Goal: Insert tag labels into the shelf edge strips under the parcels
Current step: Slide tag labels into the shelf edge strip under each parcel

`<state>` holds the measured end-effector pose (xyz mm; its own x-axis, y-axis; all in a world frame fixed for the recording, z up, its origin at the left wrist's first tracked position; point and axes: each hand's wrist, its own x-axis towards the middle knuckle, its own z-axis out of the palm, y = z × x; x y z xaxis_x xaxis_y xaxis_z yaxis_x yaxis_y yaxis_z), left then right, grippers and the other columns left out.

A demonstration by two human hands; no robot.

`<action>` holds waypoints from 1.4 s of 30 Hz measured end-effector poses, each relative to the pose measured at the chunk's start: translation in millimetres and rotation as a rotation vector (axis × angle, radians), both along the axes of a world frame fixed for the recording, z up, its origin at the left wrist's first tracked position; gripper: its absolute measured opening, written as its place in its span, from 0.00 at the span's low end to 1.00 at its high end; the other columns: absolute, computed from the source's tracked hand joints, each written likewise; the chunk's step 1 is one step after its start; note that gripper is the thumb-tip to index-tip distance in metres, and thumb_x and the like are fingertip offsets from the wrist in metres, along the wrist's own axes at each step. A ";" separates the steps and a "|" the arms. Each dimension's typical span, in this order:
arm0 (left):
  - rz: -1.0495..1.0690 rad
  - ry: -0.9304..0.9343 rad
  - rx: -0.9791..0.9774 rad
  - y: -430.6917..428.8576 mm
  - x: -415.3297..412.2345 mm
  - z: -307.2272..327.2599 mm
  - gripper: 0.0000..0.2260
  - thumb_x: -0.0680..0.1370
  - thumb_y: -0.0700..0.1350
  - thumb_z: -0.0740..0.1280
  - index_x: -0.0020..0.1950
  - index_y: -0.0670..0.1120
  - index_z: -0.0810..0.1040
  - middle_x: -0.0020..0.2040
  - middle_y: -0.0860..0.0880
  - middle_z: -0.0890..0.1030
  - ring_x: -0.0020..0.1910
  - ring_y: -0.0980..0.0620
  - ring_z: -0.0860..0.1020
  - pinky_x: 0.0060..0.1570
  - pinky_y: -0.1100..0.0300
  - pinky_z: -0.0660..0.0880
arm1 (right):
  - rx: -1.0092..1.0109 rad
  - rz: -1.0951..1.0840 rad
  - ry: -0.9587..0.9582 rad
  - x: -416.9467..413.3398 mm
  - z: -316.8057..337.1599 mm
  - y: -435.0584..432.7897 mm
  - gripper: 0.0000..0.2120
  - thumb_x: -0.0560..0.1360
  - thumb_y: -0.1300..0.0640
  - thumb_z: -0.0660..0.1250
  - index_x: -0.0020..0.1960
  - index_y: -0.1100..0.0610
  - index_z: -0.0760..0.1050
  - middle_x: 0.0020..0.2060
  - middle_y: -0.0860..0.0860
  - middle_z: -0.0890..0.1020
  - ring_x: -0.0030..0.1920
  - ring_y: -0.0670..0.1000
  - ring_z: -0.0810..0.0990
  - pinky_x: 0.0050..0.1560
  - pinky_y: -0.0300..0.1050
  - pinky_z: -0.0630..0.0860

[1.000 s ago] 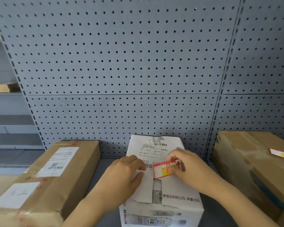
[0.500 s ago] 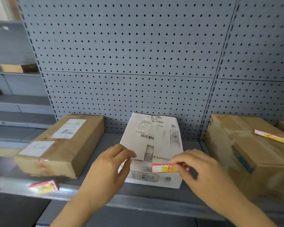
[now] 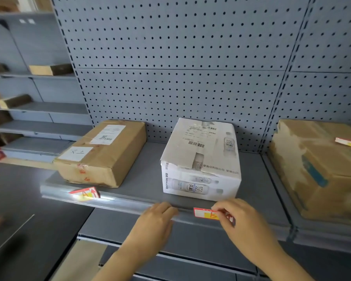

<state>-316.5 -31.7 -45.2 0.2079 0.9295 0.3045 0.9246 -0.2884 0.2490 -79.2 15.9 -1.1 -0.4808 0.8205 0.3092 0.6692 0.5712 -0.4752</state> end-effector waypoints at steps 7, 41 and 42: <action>-0.048 0.038 0.060 13.9 3.6 4.5 0.11 0.67 0.35 0.72 0.45 0.47 0.78 0.40 0.50 0.77 0.37 0.47 0.76 0.34 0.57 0.74 | -0.031 -0.032 -0.022 -11.6 -1.5 5.9 0.07 0.74 0.54 0.66 0.48 0.43 0.77 0.42 0.36 0.77 0.45 0.38 0.74 0.40 0.27 0.70; -0.060 0.041 0.051 9.1 3.0 -13.9 0.17 0.56 0.34 0.76 0.39 0.47 0.77 0.37 0.50 0.75 0.34 0.49 0.74 0.32 0.60 0.72 | -0.021 -0.060 -0.018 -36.2 -8.7 -4.5 0.06 0.75 0.54 0.65 0.48 0.44 0.77 0.44 0.36 0.77 0.47 0.39 0.75 0.44 0.30 0.72; -0.055 0.037 0.051 9.1 2.6 -14.3 0.17 0.56 0.34 0.76 0.40 0.47 0.77 0.38 0.50 0.76 0.34 0.49 0.74 0.32 0.60 0.72 | -0.009 -0.031 -0.056 -39.0 -10.0 -3.5 0.05 0.75 0.54 0.65 0.48 0.44 0.77 0.44 0.37 0.77 0.47 0.39 0.74 0.43 0.30 0.71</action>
